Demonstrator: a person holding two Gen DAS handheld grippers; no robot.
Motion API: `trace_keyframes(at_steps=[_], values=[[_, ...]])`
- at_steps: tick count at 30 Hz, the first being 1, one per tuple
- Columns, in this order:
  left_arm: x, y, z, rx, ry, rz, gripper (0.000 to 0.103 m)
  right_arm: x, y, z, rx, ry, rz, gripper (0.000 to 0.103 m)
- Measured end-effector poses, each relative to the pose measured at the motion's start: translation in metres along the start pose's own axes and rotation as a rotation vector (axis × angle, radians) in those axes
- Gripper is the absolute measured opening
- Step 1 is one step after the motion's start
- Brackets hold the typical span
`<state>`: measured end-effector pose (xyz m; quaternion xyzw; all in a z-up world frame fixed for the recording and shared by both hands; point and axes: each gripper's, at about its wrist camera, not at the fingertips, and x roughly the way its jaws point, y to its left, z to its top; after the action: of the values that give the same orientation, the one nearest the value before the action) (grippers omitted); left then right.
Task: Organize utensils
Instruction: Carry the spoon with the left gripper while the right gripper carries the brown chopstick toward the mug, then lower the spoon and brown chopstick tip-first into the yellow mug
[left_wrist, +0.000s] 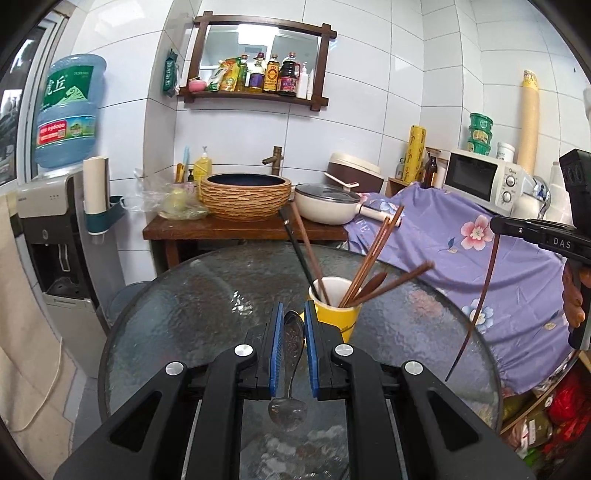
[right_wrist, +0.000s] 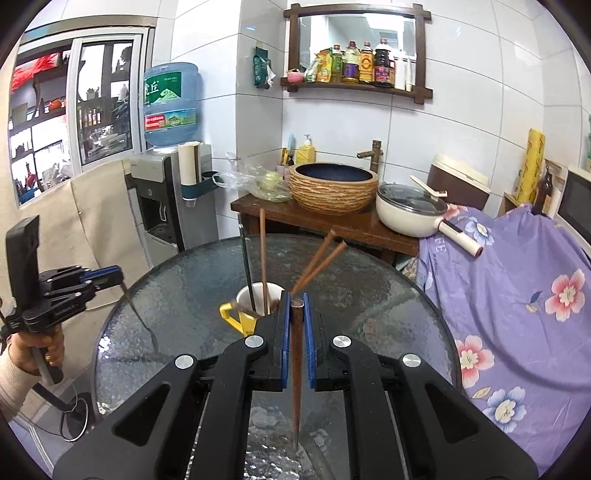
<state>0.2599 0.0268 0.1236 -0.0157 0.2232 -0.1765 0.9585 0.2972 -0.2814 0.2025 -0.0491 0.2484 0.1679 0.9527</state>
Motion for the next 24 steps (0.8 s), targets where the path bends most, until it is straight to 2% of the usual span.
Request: trace_keyframes(at_steps=[8, 15, 21, 24], values=[[0.016, -0.005, 0.047, -0.033, -0.008, -0.028, 0.011, -0.017, 0.002, 0.077, 0.066, -0.035, 0.064, 0.008], [0.026, -0.019, 0.095, -0.048, -0.080, -0.036, 0.011, -0.015, -0.005, 0.149, 0.131, -0.067, 0.050, 0.008], [0.052, -0.032, 0.113, -0.069, -0.110, -0.037, 0.011, 0.013, -0.004, 0.174, 0.141, -0.086, -0.006, 0.008], [0.072, -0.031, 0.112, -0.097, -0.102, -0.045, 0.011, 0.036, -0.007, 0.174, 0.171, -0.067, 0.009, 0.008]])
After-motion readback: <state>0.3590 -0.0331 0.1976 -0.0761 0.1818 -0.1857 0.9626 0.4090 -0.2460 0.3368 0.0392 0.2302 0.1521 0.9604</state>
